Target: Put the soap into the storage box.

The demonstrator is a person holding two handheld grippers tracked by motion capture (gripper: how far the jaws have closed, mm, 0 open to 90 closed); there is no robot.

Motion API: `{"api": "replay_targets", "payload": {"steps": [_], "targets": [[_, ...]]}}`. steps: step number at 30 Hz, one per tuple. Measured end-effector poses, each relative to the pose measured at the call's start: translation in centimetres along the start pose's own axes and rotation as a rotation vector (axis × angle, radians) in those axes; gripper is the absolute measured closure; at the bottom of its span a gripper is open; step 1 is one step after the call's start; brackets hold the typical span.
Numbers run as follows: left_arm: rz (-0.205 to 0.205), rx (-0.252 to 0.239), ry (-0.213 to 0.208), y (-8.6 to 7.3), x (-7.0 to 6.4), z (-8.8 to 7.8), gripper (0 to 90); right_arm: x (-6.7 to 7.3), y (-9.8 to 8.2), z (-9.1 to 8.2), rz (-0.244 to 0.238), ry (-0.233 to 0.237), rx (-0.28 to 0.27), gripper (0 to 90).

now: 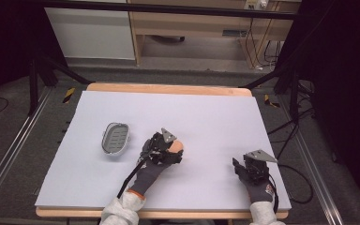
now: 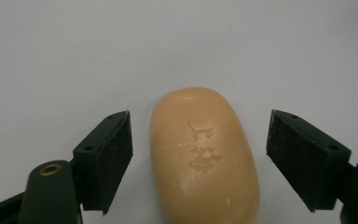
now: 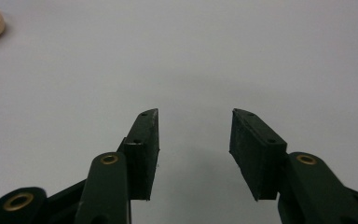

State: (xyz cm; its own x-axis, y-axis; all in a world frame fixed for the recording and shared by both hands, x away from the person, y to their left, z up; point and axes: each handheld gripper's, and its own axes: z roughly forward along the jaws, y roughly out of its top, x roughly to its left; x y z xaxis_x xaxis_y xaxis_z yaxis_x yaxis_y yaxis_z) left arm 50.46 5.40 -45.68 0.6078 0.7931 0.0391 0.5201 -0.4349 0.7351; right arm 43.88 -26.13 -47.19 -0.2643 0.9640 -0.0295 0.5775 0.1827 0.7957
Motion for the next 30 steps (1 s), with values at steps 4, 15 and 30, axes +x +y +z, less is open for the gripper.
{"api": "replay_targets", "payload": {"steps": [4,15,30], "targets": [[0.01,0.017,-0.001,-0.1,-0.1,0.4,21.7,0.0,0.0,0.0,0.003,0.002,0.001,52.6],[0.005,0.047,-0.008,-0.4,-0.3,1.5,24.3,-0.1,0.0,0.1,0.001,0.008,0.002,53.9],[-0.013,0.066,-0.006,-0.5,-0.1,2.0,28.0,-0.1,0.0,0.1,0.005,0.016,0.003,55.0]]}}
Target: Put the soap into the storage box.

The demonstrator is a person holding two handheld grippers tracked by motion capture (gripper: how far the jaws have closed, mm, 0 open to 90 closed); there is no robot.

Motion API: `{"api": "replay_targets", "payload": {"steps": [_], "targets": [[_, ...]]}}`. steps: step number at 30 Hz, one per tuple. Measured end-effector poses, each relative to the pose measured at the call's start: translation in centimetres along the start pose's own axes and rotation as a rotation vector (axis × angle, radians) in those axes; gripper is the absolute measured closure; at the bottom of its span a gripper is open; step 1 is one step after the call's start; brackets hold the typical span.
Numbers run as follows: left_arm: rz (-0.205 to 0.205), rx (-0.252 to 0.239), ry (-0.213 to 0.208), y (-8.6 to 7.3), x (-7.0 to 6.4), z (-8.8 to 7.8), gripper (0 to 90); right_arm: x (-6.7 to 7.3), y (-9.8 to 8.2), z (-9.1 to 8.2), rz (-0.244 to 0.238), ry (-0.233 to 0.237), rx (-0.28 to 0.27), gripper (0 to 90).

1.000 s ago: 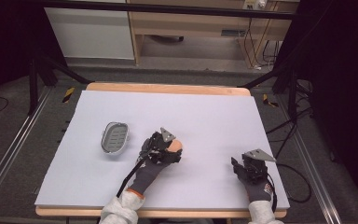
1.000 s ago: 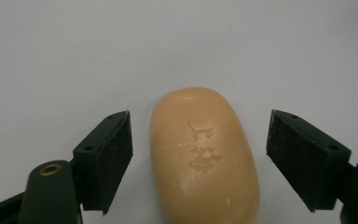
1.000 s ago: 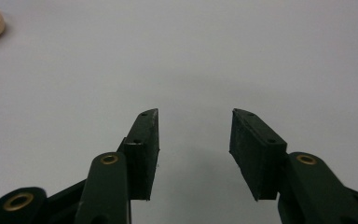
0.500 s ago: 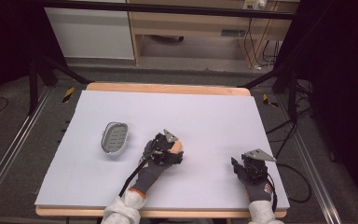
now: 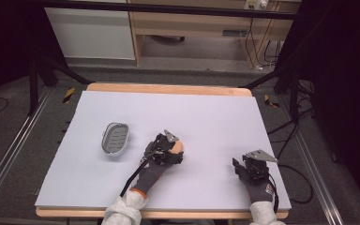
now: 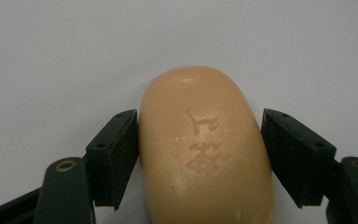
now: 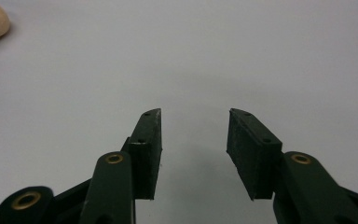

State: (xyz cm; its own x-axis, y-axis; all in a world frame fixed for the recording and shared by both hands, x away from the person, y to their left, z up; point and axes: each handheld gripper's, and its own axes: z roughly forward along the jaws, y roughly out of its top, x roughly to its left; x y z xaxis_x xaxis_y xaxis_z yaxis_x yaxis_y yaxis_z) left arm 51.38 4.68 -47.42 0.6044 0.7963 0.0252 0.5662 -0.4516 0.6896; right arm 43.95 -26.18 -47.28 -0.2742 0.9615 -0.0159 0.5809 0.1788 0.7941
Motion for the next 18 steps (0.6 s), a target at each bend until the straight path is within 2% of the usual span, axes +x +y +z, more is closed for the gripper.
{"api": "replay_targets", "payload": {"steps": [4,18], "targets": [[-0.01,0.018,-0.005,-0.08,0.01,0.32,28.0,0.0,0.0,-0.01,-0.001,0.0,0.0,55.0],[-0.013,0.027,0.004,0.04,-0.15,0.31,30.9,0.01,-0.01,0.02,0.001,0.002,0.001,55.0]]}}
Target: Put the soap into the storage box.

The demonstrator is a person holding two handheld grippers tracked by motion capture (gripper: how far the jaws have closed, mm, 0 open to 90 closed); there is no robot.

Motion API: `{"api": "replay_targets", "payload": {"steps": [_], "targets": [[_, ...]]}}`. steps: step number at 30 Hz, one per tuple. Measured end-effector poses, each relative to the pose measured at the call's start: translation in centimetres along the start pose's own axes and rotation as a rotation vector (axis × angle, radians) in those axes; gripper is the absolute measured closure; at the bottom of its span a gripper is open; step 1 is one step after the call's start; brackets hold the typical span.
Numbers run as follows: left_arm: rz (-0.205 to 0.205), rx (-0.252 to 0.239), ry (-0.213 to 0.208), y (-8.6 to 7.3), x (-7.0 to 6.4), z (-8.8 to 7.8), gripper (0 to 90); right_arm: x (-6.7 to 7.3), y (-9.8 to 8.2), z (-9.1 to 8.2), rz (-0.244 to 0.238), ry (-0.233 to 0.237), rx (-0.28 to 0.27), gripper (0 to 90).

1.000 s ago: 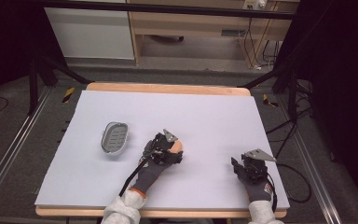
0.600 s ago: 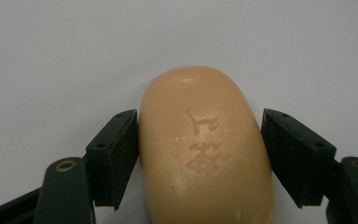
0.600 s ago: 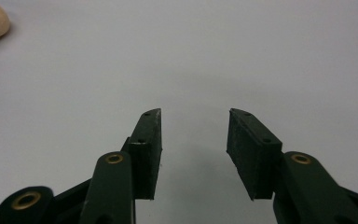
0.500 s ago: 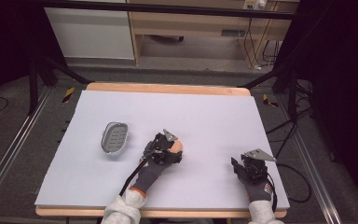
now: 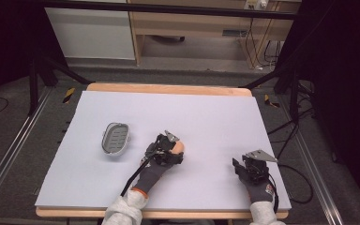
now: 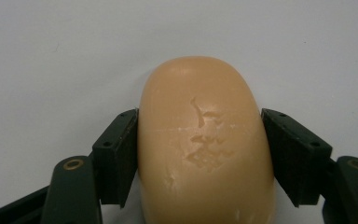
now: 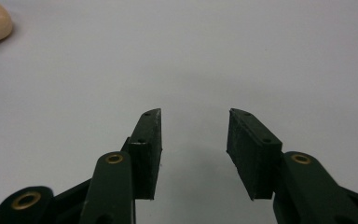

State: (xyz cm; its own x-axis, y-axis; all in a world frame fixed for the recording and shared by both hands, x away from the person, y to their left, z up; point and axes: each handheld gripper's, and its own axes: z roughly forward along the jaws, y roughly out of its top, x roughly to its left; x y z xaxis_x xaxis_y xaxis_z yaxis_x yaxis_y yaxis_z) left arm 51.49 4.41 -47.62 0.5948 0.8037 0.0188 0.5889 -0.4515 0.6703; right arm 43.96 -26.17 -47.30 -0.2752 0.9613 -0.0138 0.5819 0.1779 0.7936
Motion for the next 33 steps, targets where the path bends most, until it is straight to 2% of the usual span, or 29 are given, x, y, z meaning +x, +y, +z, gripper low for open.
{"api": "replay_targets", "payload": {"steps": [11,28,33], "targets": [[0.0,0.004,0.004,0.0,0.0,-0.2,31.4,-0.1,0.0,0.0,0.008,0.005,0.001,55.0],[0.007,-0.048,-0.029,0.3,0.1,-3.0,31.6,-0.1,0.0,0.0,0.003,0.001,-0.002,55.0],[0.008,-0.077,-0.036,0.3,0.1,-3.9,31.6,-0.1,0.0,0.0,0.003,0.002,-0.001,55.0]]}}
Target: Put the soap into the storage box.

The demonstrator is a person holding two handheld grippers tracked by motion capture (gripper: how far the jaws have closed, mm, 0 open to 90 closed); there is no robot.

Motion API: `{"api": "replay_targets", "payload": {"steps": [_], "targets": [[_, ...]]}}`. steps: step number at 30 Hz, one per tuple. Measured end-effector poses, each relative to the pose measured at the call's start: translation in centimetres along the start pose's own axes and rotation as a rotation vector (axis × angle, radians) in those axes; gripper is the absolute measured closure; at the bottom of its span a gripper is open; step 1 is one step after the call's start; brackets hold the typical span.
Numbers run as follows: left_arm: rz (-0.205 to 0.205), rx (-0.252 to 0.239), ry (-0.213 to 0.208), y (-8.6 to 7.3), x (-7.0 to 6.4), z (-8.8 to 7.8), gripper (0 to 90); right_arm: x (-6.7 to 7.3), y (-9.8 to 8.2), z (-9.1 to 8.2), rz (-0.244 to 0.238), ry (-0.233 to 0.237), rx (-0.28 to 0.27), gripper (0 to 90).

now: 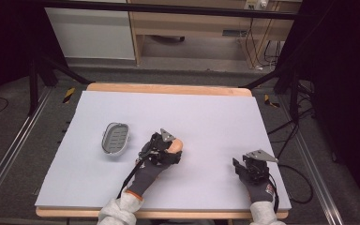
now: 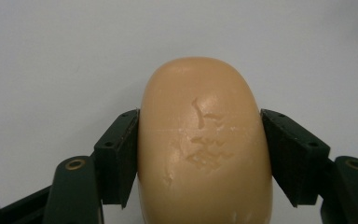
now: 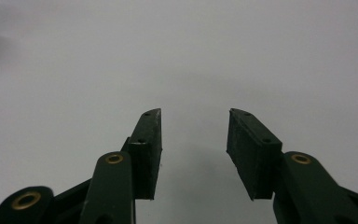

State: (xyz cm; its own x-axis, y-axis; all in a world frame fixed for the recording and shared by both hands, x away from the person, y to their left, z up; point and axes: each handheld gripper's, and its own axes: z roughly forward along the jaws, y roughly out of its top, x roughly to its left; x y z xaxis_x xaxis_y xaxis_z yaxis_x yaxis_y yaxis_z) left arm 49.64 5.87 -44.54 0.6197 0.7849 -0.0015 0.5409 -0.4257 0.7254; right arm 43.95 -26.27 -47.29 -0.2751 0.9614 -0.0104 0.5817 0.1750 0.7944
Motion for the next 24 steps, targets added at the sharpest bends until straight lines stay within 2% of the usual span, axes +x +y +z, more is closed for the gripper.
{"api": "replay_targets", "payload": {"steps": [6,8,24], "targets": [[0.003,-0.017,-0.007,0.0,0.0,-1.1,31.6,0.0,0.0,-0.1,0.009,0.0,0.001,55.0],[0.012,-0.022,-0.005,0.1,0.2,-1.7,31.6,0.0,0.0,0.0,0.005,-0.004,0.001,55.0],[0.008,-0.059,-0.002,-0.1,1.1,-4.1,31.7,0.0,0.0,0.0,0.003,-0.005,0.003,55.0]]}}
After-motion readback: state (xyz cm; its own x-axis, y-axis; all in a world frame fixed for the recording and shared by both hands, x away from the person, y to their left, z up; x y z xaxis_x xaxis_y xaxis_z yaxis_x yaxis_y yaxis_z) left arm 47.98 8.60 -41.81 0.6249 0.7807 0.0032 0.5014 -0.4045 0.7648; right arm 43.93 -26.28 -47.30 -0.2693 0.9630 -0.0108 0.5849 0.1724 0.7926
